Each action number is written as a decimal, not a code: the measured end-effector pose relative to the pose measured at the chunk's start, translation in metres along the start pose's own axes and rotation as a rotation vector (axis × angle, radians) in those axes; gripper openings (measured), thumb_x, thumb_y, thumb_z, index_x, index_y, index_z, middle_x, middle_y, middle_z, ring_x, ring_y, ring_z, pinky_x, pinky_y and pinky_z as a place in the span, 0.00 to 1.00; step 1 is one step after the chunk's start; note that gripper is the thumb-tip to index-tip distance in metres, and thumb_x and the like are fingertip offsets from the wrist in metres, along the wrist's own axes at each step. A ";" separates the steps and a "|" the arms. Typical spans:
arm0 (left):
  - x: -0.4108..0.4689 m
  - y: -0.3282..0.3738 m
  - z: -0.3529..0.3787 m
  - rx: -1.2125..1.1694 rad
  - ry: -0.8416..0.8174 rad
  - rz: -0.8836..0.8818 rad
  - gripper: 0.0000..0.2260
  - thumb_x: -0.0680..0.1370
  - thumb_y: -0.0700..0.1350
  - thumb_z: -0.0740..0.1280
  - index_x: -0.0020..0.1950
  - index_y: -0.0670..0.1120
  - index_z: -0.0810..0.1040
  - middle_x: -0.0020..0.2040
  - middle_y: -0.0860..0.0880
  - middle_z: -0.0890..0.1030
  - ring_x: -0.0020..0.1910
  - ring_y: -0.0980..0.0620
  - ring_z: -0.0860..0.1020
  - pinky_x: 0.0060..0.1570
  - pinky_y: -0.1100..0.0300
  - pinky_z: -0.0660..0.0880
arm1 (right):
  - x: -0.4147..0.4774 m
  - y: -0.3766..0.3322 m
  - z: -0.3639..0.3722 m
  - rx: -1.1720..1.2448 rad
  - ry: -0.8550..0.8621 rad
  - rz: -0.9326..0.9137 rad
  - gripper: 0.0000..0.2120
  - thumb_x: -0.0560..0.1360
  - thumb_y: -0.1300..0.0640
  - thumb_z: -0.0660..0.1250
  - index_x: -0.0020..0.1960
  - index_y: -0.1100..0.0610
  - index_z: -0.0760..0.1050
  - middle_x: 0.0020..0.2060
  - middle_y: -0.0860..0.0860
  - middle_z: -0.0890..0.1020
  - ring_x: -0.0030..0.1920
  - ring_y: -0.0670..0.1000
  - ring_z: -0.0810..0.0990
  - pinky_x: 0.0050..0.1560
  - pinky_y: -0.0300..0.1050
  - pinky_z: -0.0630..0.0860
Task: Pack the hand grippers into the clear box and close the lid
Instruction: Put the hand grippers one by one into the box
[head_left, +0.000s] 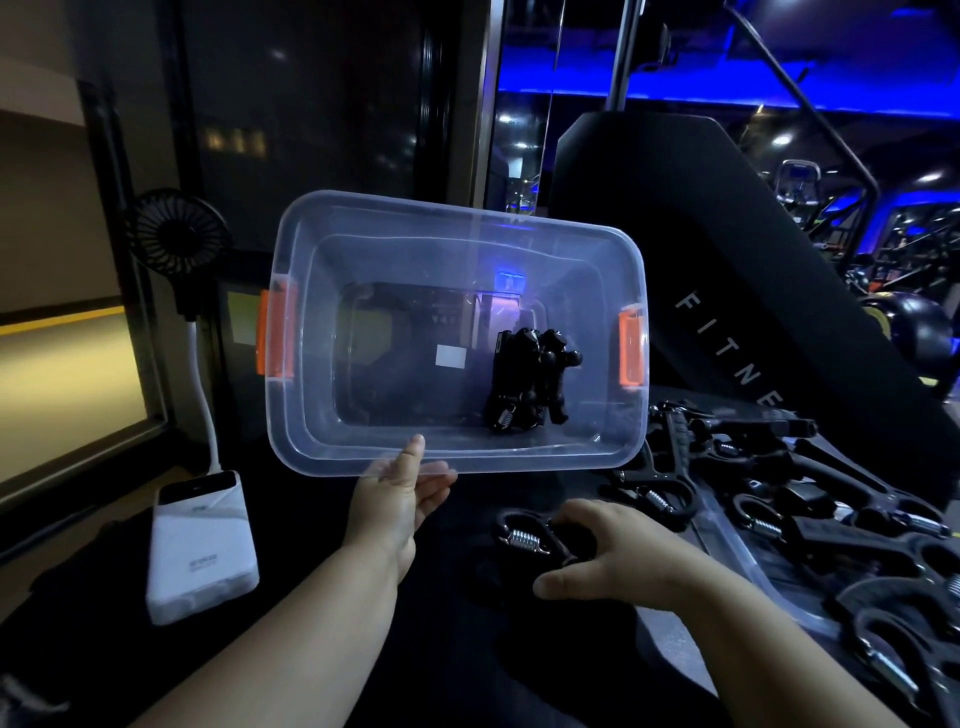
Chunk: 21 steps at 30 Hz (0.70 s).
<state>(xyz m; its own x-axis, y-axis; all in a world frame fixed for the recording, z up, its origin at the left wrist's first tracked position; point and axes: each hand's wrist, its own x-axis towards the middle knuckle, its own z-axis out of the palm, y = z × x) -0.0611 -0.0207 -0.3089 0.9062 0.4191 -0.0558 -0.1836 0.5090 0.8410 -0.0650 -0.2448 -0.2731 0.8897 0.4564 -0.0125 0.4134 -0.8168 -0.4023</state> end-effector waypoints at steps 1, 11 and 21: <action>0.000 0.000 0.000 -0.003 0.001 -0.001 0.08 0.78 0.48 0.67 0.48 0.44 0.73 0.32 0.47 0.83 0.32 0.51 0.82 0.38 0.59 0.79 | -0.002 -0.002 0.000 0.044 -0.003 -0.016 0.31 0.54 0.28 0.71 0.52 0.41 0.74 0.46 0.41 0.78 0.47 0.40 0.77 0.49 0.42 0.76; 0.002 0.000 0.000 -0.015 0.000 -0.020 0.09 0.78 0.48 0.67 0.47 0.43 0.73 0.32 0.47 0.83 0.30 0.52 0.82 0.33 0.61 0.79 | -0.002 -0.016 -0.002 0.452 0.201 -0.098 0.21 0.60 0.40 0.66 0.46 0.54 0.76 0.34 0.48 0.76 0.33 0.44 0.74 0.37 0.41 0.70; 0.000 0.002 0.001 -0.004 -0.001 -0.010 0.09 0.78 0.48 0.67 0.47 0.43 0.72 0.35 0.45 0.82 0.31 0.52 0.82 0.39 0.59 0.79 | 0.004 -0.020 -0.005 0.896 0.428 0.042 0.08 0.79 0.62 0.61 0.46 0.64 0.77 0.37 0.61 0.83 0.37 0.58 0.81 0.42 0.53 0.78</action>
<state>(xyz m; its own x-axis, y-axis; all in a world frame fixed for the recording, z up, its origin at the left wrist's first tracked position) -0.0614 -0.0205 -0.3073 0.9086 0.4128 -0.0640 -0.1755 0.5161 0.8384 -0.0686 -0.2286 -0.2603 0.9682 0.1230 0.2179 0.2377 -0.1808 -0.9544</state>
